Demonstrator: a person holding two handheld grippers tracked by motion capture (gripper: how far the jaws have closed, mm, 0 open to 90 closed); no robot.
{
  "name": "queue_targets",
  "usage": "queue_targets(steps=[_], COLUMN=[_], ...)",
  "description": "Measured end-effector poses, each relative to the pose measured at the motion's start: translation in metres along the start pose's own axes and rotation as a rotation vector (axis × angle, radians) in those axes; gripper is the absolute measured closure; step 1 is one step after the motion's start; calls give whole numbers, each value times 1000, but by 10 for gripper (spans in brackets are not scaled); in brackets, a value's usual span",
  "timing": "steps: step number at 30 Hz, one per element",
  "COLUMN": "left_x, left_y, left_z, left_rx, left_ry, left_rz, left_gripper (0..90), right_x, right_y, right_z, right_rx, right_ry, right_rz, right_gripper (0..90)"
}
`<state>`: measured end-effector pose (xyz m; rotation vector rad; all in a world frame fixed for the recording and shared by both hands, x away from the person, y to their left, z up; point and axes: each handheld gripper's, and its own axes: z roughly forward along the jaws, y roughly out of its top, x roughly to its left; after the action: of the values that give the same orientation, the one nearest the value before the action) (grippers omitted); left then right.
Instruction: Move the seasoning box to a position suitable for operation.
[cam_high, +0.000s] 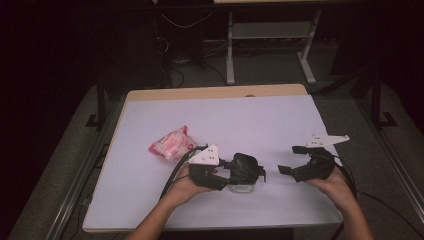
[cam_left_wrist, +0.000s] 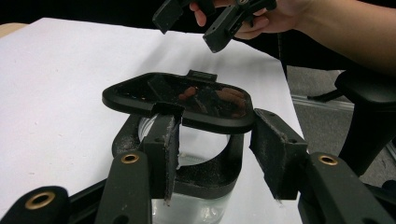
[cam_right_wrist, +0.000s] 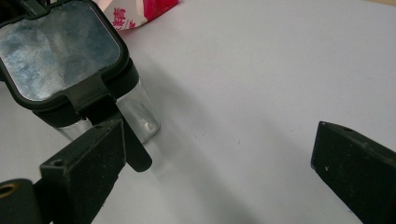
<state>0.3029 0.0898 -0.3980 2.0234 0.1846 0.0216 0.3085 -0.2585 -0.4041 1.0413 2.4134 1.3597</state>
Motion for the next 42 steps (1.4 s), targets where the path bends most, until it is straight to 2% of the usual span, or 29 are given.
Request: queue_targets(steps=[5,6,10,14,15,17,20,28,31,42], left_x=[1,1,-1,0,0,0,2,4,5,5], left_y=[0,0,1,0,0,0,0,2,8,32], left_z=[-1,-2,-3,-3,-3,-4,-6,-8,-9,-8], left_rx=[7,0,10,23,23,34,25,5,8,4], left_ry=[-21,-34,-40,-72,-72,-43,-28,-21,-14,-9], left_rz=[-18,-22,-6,12,12,27,15,-5,-7,21], left_gripper=[534,620,706,784,825,896,898,899,899,899], right_x=[0,0,0,0,0,0,1,0,0,0], right_y=[0,0,0,0,0,0,0,0,-1,0], right_z=[0,0,0,1,1,1,1,0,-1,-4], right_rx=[2,3,1,4,4,4,4,0,-1,-15], right_ry=[1,0,1,4,4,5,7,7,6,5], right_rz=[1,3,1,1,1,1,2,2,5,6], right_gripper=[28,27,27,27,27,27,27,28,27,28])
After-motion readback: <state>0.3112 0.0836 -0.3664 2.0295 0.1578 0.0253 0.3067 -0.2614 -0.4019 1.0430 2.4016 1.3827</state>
